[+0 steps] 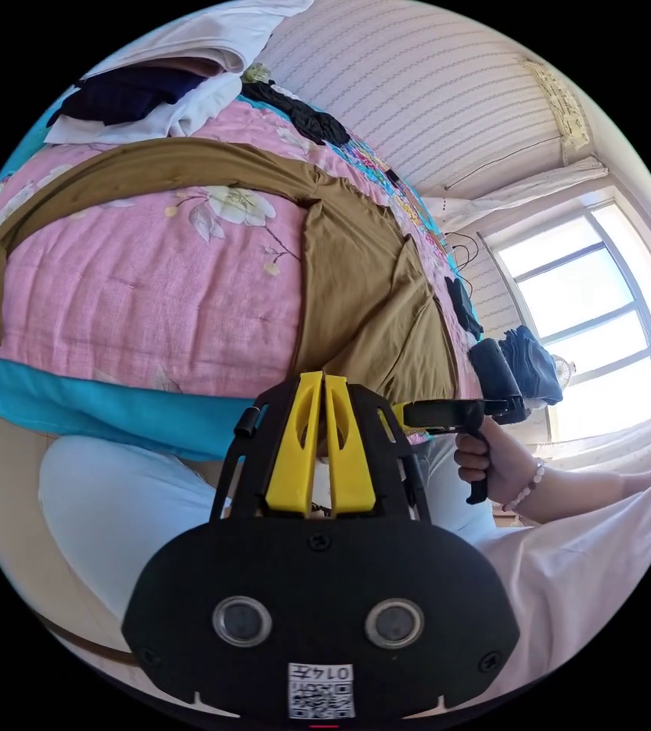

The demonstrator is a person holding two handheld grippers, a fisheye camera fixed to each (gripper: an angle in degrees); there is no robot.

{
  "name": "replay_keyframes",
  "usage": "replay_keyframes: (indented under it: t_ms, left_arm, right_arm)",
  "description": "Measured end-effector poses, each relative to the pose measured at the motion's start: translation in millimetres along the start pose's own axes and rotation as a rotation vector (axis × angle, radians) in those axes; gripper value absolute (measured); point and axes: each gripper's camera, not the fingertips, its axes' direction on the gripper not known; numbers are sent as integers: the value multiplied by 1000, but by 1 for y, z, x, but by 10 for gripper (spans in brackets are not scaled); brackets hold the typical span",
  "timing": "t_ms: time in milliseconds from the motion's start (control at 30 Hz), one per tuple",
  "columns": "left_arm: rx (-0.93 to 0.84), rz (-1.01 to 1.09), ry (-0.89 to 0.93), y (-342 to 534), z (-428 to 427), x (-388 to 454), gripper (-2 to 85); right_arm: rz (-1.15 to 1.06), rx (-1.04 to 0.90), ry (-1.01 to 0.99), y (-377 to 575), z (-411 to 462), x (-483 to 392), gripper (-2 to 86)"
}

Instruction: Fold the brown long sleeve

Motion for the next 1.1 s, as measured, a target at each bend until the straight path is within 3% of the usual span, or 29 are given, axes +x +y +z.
replay_keyframes:
  t_ms: [100,200,400,567,900,1100]
  left_arm:
    - [-8,-15,4,1,2,-2,-10]
    - [-16,-28,8,2,2,-4,-10]
    - [-16,-18,17,4,0,-1,-10]
    - [-9,-9,35,10,-7,3,-10]
    - [-74,-16,14,11,-8,2,-10]
    - [-81,2,10,11,-13,1,-10]
  right_arm:
    - [111,-22,98,-8,8,7,71]
    - [179,27,12,-8,5,11,56]
    - [146,79,-133,10,-22,-3,4]
    - [68,16,-126,17,-39,-32,-2]
    - [49,-167,96,18,-52,-86,4]
    - [-179,28,409,-31,-130,-174,20]
